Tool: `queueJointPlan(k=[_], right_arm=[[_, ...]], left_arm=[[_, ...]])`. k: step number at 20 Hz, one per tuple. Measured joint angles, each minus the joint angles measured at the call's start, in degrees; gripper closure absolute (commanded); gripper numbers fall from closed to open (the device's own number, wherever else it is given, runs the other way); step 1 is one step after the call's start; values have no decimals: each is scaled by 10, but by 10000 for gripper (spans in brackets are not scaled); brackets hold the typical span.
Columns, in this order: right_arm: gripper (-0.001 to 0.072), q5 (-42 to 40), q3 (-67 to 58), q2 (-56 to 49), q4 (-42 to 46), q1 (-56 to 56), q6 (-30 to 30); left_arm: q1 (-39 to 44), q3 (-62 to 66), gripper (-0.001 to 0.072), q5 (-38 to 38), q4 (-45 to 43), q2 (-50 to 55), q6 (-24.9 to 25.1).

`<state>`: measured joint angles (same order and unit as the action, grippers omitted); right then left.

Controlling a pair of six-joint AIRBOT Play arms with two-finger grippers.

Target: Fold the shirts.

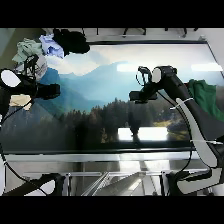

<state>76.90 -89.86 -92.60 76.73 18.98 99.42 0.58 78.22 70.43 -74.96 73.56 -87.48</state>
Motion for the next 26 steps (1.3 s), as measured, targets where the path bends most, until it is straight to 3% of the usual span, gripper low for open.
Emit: queueJointPlan(k=[3,4,5,6,10,15,26], right_arm=[[690,0,0,0,0,0,0],[690,0,0,0,0,0,0],[690,0,0,0,0,0,0],[690,0,0,0,0,0,0],[690,0,0,0,0,0,0],[690,0,0,0,0,0,0],[690,0,0,0,0,0,0]], left_arm=[[-2,0,679,-20,-26,7,-3],[-8,1,411,-24,-52,9,-15],[-19,3,44,-29,-84,10,-33],[-31,6,17,-33,-112,12,-52],[-111,37,17,-41,-167,42,-101],[-190,93,17,-41,-188,115,-115],[-265,216,18,-30,-161,312,-41]])
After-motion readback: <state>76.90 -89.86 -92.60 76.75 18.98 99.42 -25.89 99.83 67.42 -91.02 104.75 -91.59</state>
